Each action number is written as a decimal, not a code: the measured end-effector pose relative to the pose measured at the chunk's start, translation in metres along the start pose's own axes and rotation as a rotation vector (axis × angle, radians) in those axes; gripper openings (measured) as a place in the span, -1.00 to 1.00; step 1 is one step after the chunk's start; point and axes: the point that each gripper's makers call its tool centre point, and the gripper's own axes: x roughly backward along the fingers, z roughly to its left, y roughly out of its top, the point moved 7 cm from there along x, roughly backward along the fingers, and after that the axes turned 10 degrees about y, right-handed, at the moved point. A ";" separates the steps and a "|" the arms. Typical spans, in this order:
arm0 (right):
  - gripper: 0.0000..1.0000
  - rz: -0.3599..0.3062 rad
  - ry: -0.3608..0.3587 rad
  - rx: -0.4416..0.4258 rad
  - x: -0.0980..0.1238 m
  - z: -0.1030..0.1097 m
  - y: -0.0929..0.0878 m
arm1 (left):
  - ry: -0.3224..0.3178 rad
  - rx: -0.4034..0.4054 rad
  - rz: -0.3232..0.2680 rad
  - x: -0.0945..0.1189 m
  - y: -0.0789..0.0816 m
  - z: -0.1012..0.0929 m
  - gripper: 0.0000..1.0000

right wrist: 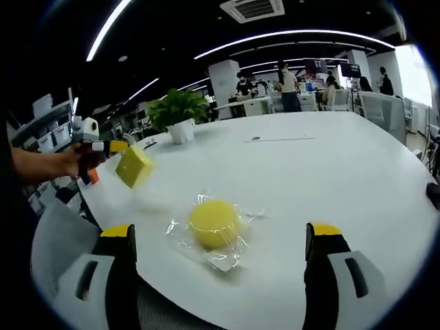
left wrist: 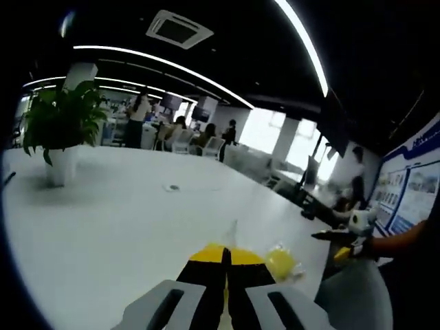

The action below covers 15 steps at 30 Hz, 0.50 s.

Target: Compare the silicone blocks by pressing each to a similar depth, holding the contact briefly, and releasing to observe deformation and rebound differences across the visible hardness samples.

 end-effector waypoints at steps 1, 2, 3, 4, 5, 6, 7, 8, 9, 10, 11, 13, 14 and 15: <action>0.93 -0.008 0.002 0.003 0.000 0.000 0.002 | -0.002 0.000 -0.006 0.001 0.003 -0.001 -1.00; 0.93 -0.015 0.010 0.006 -0.001 0.000 0.003 | -0.005 0.001 -0.013 0.002 0.006 -0.001 -1.00; 0.93 -0.011 0.013 0.011 -0.002 0.000 0.004 | -0.007 0.002 -0.021 0.003 0.009 -0.002 -1.00; 0.93 -0.001 0.020 0.015 -0.003 0.001 0.004 | -0.006 0.005 -0.034 0.005 0.014 -0.002 -1.00; 0.93 -0.008 0.028 0.017 -0.003 0.001 0.006 | -0.012 0.018 -0.049 0.007 0.018 -0.001 -1.00; 0.93 -0.021 0.038 0.021 -0.004 0.002 0.008 | -0.025 0.033 -0.058 0.009 0.021 -0.002 -1.00; 0.93 -0.023 0.039 0.022 -0.004 0.002 0.009 | -0.034 0.041 -0.070 0.011 0.025 -0.003 -1.00; 0.93 -0.039 0.039 0.040 -0.005 0.001 0.012 | -0.034 0.040 -0.076 0.013 0.027 -0.002 -1.00; 0.93 -0.047 0.034 0.054 -0.005 0.000 0.014 | -0.033 0.039 -0.080 0.015 0.030 -0.003 -1.00; 0.93 -0.043 0.033 0.053 -0.005 -0.001 0.016 | -0.037 0.039 -0.086 0.017 0.033 -0.003 -1.00; 0.93 -0.030 0.030 0.041 -0.006 -0.002 0.017 | -0.036 0.038 -0.092 0.019 0.035 -0.001 -1.00; 0.93 -0.020 0.032 0.025 -0.006 -0.005 0.018 | -0.043 0.034 -0.096 0.022 0.040 -0.004 -1.00; 0.93 -0.036 0.035 0.039 -0.006 -0.005 0.020 | -0.043 0.028 -0.098 0.023 0.042 -0.004 -1.00; 0.93 -0.038 0.034 0.044 -0.006 -0.006 0.022 | -0.044 0.024 -0.098 0.024 0.043 -0.004 -1.00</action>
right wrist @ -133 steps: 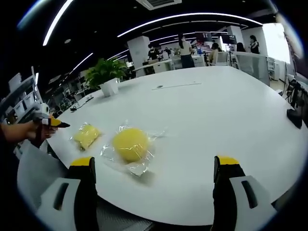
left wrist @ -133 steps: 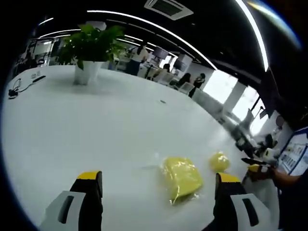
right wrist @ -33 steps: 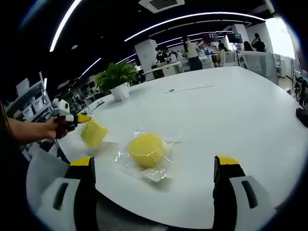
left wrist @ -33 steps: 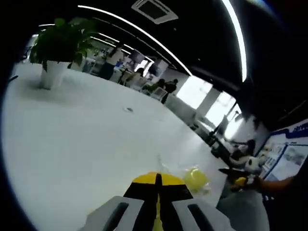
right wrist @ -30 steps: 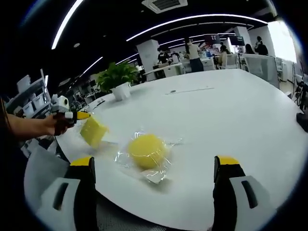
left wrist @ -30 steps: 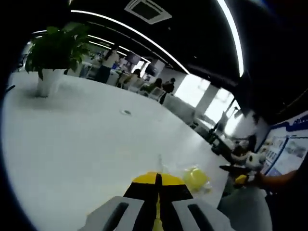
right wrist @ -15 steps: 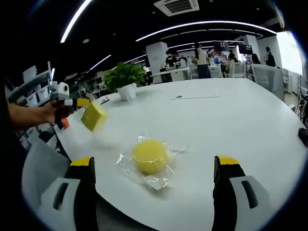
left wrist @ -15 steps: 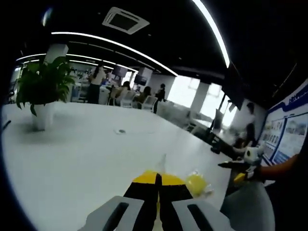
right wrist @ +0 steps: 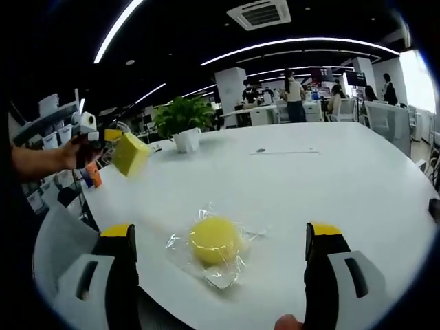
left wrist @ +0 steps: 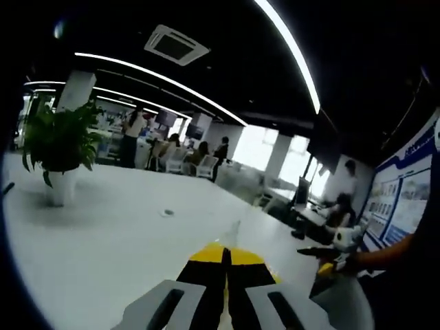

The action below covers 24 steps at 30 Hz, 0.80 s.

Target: Compare the silicone blocks by pressing each to a similar depth, holding the contact briefly, and releasing to observe deformation and rebound differences across the visible hardness samples.

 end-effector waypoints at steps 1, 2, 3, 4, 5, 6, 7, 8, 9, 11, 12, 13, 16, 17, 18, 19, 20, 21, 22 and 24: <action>0.93 -0.004 -0.003 0.002 0.000 0.000 0.001 | -0.001 -0.006 -0.001 0.001 0.002 0.000 -1.00; 0.93 -0.007 0.000 0.002 -0.001 -0.001 0.003 | 0.000 -0.008 -0.003 0.001 0.003 -0.001 -1.00; 0.93 -0.015 0.004 0.000 -0.002 0.000 0.005 | -0.003 -0.009 -0.008 0.002 0.005 -0.001 -1.00; 0.93 -0.020 0.011 -0.004 -0.003 0.000 0.007 | -0.005 -0.007 -0.010 0.002 0.005 -0.001 -1.00; 0.93 -0.024 0.012 -0.003 -0.004 0.001 0.007 | -0.011 -0.002 -0.012 0.002 0.006 -0.002 -1.00; 0.93 -0.026 0.013 -0.006 -0.007 0.002 0.008 | -0.015 -0.002 -0.015 0.002 0.007 -0.003 -1.00; 0.93 -0.030 0.019 -0.006 -0.009 0.004 0.010 | -0.020 -0.002 -0.018 0.001 0.008 -0.004 -1.00; 0.93 -0.030 0.029 -0.006 -0.012 0.007 0.010 | -0.023 -0.004 -0.019 0.001 0.008 -0.005 -1.00; 0.93 -0.030 0.041 -0.002 -0.015 0.009 0.011 | -0.028 -0.007 -0.020 0.000 0.009 -0.008 -1.00; 0.93 -0.033 0.058 0.003 -0.019 0.013 0.012 | -0.039 -0.008 -0.023 -0.002 0.011 -0.012 -1.00; 0.93 -0.033 0.073 0.002 -0.023 0.016 0.014 | -0.048 -0.006 -0.025 -0.002 0.013 -0.014 -1.00; 0.93 -0.030 0.083 0.007 -0.025 0.018 0.015 | -0.056 -0.007 -0.027 -0.002 0.013 -0.016 -1.00; 0.93 -0.017 0.131 0.025 -0.034 0.027 0.020 | -0.083 -0.014 -0.027 -0.003 0.015 -0.024 -1.00; 0.93 -0.020 0.148 0.039 -0.036 0.030 0.022 | -0.098 -0.018 -0.024 -0.004 0.015 -0.027 -1.00; 0.93 -0.022 0.158 0.049 -0.038 0.032 0.025 | -0.105 -0.022 -0.023 -0.004 0.016 -0.029 -1.00; 0.93 -0.021 0.171 0.053 -0.041 0.034 0.027 | -0.118 -0.017 -0.019 -0.004 0.016 -0.031 -1.00; 0.93 -0.017 0.184 0.051 -0.043 0.035 0.029 | -0.129 -0.013 -0.021 -0.004 0.016 -0.035 -1.00; 0.93 -0.017 0.196 0.047 -0.045 0.036 0.031 | -0.138 -0.010 -0.024 -0.005 0.017 -0.038 -1.00; 0.93 -0.021 0.216 0.039 -0.048 0.039 0.034 | -0.144 -0.008 -0.025 -0.005 0.017 -0.039 -1.00; 0.93 -0.026 0.244 0.030 -0.052 0.042 0.038 | -0.159 -0.006 -0.027 -0.006 0.018 -0.044 -1.00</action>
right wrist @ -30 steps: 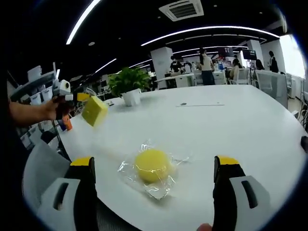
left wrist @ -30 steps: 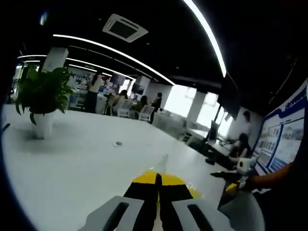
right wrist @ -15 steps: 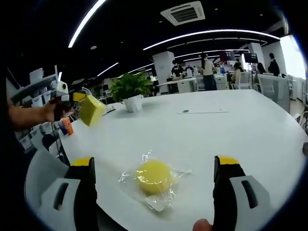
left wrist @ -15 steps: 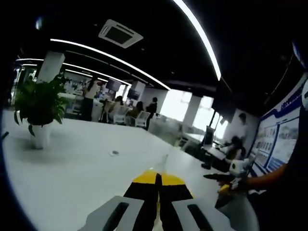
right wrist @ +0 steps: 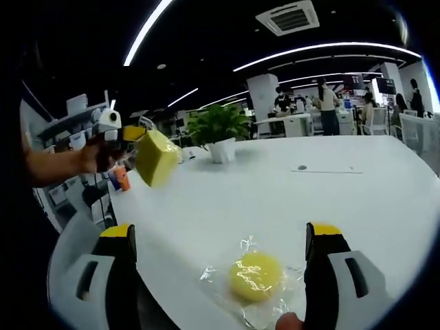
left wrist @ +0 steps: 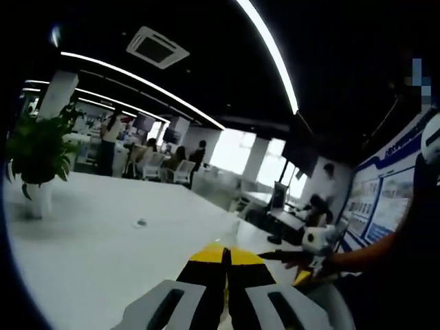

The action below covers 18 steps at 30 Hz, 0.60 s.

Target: Compare the silicone blocks by pressing each to a similar depth, holding the contact briefly, and releasing to observe deformation and rebound differences across the visible hardness samples.

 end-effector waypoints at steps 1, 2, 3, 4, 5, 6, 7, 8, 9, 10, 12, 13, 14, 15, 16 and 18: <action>0.93 -0.003 0.009 -0.003 -0.002 0.001 0.002 | -0.007 -0.001 -0.001 -0.001 0.000 -0.002 -1.00; 0.93 -0.009 0.024 -0.007 -0.005 0.003 0.004 | -0.013 -0.004 -0.004 -0.002 0.001 -0.006 -1.00; 0.93 -0.015 0.035 -0.009 -0.007 0.004 0.006 | -0.020 -0.004 -0.006 -0.003 0.002 -0.009 -1.00; 0.93 -0.021 0.051 -0.010 -0.010 0.006 0.009 | -0.028 -0.005 -0.007 -0.004 0.003 -0.011 -1.00; 0.93 -0.025 0.062 -0.012 -0.012 0.008 0.011 | -0.033 -0.004 -0.010 -0.004 0.003 -0.013 -1.00; 0.93 -0.029 0.072 -0.013 -0.014 0.009 0.012 | -0.045 -0.001 -0.015 -0.005 0.004 -0.017 -1.00; 0.93 -0.038 0.089 -0.017 -0.017 0.011 0.015 | -0.052 0.000 -0.017 -0.006 0.005 -0.020 -1.00; 0.93 -0.042 0.100 -0.017 -0.019 0.012 0.016 | -0.063 0.002 -0.021 -0.007 0.005 -0.024 -1.00; 0.93 -0.047 0.116 -0.017 -0.022 0.014 0.019 | -0.074 0.008 -0.023 -0.007 0.005 -0.026 -1.00; 0.93 -0.048 0.123 -0.016 -0.023 0.015 0.020 | -0.092 0.013 -0.025 -0.008 0.005 -0.029 -1.00; 0.93 -0.052 0.149 -0.009 -0.028 0.020 0.023 | -0.127 0.017 -0.025 -0.009 0.005 -0.036 -1.00; 0.93 -0.052 0.166 -0.001 -0.031 0.022 0.025 | -0.144 0.018 -0.025 -0.009 0.006 -0.038 -1.00; 0.93 -0.050 0.186 0.001 -0.033 0.024 0.026 | -0.156 0.017 -0.026 -0.009 0.006 -0.042 -1.00; 0.93 -0.049 0.214 0.001 -0.036 0.028 0.027 | -0.168 0.020 -0.024 -0.009 0.005 -0.044 -1.00; 0.93 -0.049 0.228 -0.002 -0.038 0.031 0.027 | -0.179 0.021 -0.022 -0.009 0.005 -0.046 -1.00; 0.92 -0.043 0.256 0.003 -0.042 0.036 0.027 | -0.195 0.021 -0.019 -0.009 0.004 -0.051 -1.00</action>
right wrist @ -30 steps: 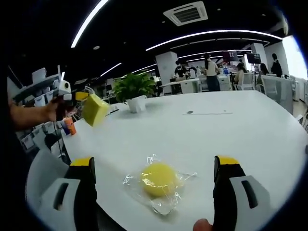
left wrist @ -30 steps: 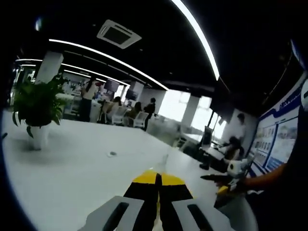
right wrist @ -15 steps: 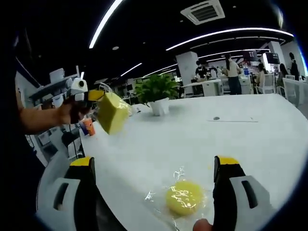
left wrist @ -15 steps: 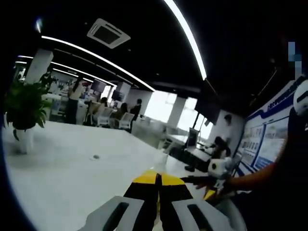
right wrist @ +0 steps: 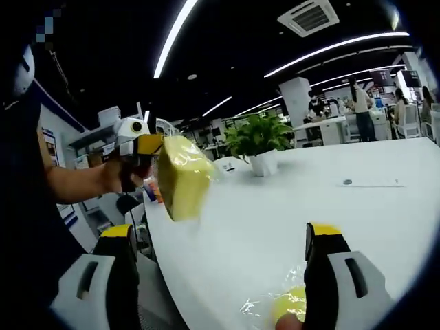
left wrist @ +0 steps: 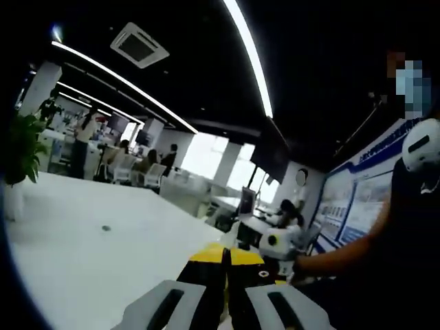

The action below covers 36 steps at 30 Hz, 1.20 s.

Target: Compare the silicone blocks by pressing each to a similar depth, holding the contact briefly, and releasing to observe deformation and rebound differences across the visible hardness samples.

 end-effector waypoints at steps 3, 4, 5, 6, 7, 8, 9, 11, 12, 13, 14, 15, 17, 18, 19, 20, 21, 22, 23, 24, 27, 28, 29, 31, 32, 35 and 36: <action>0.76 0.011 0.033 0.008 -0.006 0.006 -0.001 | -0.019 0.003 0.002 -0.001 -0.001 -0.005 -1.00; 0.73 0.004 0.046 0.002 -0.008 0.007 0.000 | -0.022 0.004 0.001 -0.002 -0.001 -0.006 -1.00; 0.72 0.000 0.054 -0.001 -0.010 0.008 0.000 | -0.026 0.007 -0.001 -0.002 -0.001 -0.008 -1.00; 0.71 -0.006 0.065 -0.003 -0.013 0.010 0.002 | -0.029 0.008 -0.003 -0.003 0.000 -0.009 -1.00; 0.68 -0.010 0.073 -0.001 -0.015 0.011 0.003 | -0.037 0.014 -0.008 -0.004 0.000 -0.011 -1.00; 0.64 -0.013 0.085 0.001 -0.016 0.013 0.004 | -0.041 0.017 -0.013 -0.004 0.001 -0.011 -1.00; 0.62 -0.016 0.092 0.002 -0.018 0.014 0.005 | -0.047 0.022 -0.017 -0.005 0.002 -0.013 -1.00; 0.58 -0.026 0.106 0.007 -0.022 0.016 0.009 | -0.057 0.029 -0.026 -0.006 0.003 -0.015 -1.00; 0.58 -0.035 0.116 0.008 -0.024 0.016 0.011 | -0.060 0.031 -0.028 -0.006 0.004 -0.016 -1.00; 0.57 -0.039 0.122 0.006 -0.025 0.017 0.013 | -0.063 0.034 -0.030 -0.006 0.004 -0.016 -1.00; 0.55 -0.049 0.133 0.002 -0.026 0.018 0.015 | -0.066 0.037 -0.031 -0.006 0.004 -0.017 -1.00; 0.54 -0.055 0.141 -0.005 -0.027 0.018 0.017 | -0.070 0.040 -0.033 -0.007 0.005 -0.018 -1.00; 0.51 -0.075 0.167 -0.022 -0.028 0.021 0.019 | -0.080 0.047 -0.034 -0.007 0.005 -0.021 -1.00; 0.49 -0.081 0.169 -0.025 -0.028 0.021 0.020 | -0.086 0.048 -0.034 -0.006 0.005 -0.021 -1.00; 0.45 -0.088 0.173 -0.025 -0.029 0.021 0.021 | -0.092 0.048 -0.035 -0.006 0.005 -0.022 -1.00; 0.42 -0.090 0.176 -0.025 -0.029 0.021 0.021 | -0.096 0.049 -0.038 -0.006 0.006 -0.023 -1.00; 0.38 -0.091 0.182 -0.024 -0.029 0.022 0.021 | -0.097 0.050 -0.039 -0.006 0.006 -0.024 -1.00; 0.34 -0.092 0.188 -0.024 -0.029 0.022 0.021 | -0.099 0.051 -0.040 -0.006 0.006 -0.024 -1.00; 0.30 -0.094 0.194 -0.025 -0.030 0.023 0.022 | -0.101 0.052 -0.039 -0.006 0.006 -0.025 -1.00; 0.26 -0.096 0.200 -0.024 -0.030 0.024 0.022 | -0.101 0.050 -0.038 -0.006 0.005 -0.025 -1.00; 0.09 -0.103 0.219 -0.017 -0.030 0.026 0.022 | -0.101 0.048 -0.035 -0.006 0.005 -0.026 -1.00; 0.01 -0.103 0.220 -0.015 -0.031 0.027 0.022 | -0.100 0.047 -0.035 -0.006 0.004 -0.026 -1.00; -0.07 -0.103 0.224 -0.011 -0.031 0.027 0.022 | -0.099 0.047 -0.034 -0.006 0.004 -0.025 -1.00; -0.25 -0.108 0.234 -0.006 -0.031 0.029 0.023 | -0.097 0.046 -0.034 -0.006 0.004 -0.025 -1.00; -0.31 -0.111 0.238 -0.004 -0.031 0.030 0.023 | -0.096 0.045 -0.034 -0.006 0.004 -0.025 -1.00; -0.40 -0.113 0.245 -0.015 -0.032 0.031 0.024 | -0.094 0.046 -0.036 -0.005 0.004 -0.024 -1.00; -0.41 -0.115 0.246 -0.011 -0.032 0.031 0.024 | -0.094 0.044 -0.036 -0.005 0.005 -0.024 -1.00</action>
